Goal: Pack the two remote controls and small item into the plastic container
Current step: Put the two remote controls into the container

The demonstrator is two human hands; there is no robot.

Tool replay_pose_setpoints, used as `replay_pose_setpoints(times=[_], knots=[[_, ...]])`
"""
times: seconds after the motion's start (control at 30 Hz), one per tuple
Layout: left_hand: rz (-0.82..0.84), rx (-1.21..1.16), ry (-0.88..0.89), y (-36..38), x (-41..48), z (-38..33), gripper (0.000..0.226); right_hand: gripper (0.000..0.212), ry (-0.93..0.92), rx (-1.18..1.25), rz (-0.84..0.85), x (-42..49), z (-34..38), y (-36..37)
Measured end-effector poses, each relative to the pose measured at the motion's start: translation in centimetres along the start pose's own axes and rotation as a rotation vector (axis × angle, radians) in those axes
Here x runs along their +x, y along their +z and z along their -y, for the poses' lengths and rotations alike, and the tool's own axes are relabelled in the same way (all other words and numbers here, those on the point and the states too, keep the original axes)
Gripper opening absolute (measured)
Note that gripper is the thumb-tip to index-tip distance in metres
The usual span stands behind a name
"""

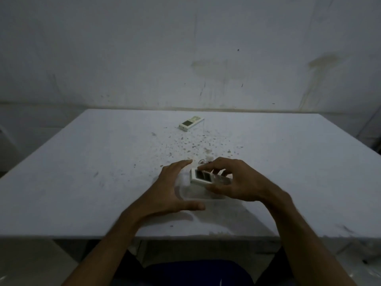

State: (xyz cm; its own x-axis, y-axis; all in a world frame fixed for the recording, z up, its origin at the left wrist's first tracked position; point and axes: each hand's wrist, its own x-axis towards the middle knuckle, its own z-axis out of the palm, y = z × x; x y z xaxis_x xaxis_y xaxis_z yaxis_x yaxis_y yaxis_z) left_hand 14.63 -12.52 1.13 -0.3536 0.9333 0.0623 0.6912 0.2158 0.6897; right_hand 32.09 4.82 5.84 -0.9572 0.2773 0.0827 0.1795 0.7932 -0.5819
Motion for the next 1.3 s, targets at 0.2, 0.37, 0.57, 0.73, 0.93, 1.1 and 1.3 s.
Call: replay_pose_setpoints(times=[0.2,0.37,0.57,0.73,0.93,1.1,1.3], knots=[[-0.103,-0.061,0.068,0.7,0.0,-0.3,0.119,0.045,-0.008,-0.056,0.083,-1.0,-0.1,1.0],[-0.094,-0.075,0.065,0.7,-0.2,-0.4,0.117,0.029,0.003,-0.067,0.037,-1.2,-0.3,1.3],[-0.068,-0.028,0.049,0.8,-0.1,-0.3,0.117,0.036,0.081,-0.119,0.129,-0.5,0.0,0.1],[-0.062,-0.02,0.056,0.8,0.3,0.1,0.117,0.033,0.097,-0.177,0.254,0.9,1.4,-0.2],[-0.07,-0.018,0.06,0.8,0.2,0.4,0.115,0.018,0.127,-0.088,0.122,1.1,0.3,1.1],[-0.032,-0.014,0.044,0.5,0.4,0.2,0.122,0.022,0.095,-0.098,0.119,1.2,-0.1,0.3],[-0.041,-0.177,-0.026,-1.9,3.2,-0.2,0.111,0.019,0.049,-0.035,-0.115,4.4,-2.2,-3.9]])
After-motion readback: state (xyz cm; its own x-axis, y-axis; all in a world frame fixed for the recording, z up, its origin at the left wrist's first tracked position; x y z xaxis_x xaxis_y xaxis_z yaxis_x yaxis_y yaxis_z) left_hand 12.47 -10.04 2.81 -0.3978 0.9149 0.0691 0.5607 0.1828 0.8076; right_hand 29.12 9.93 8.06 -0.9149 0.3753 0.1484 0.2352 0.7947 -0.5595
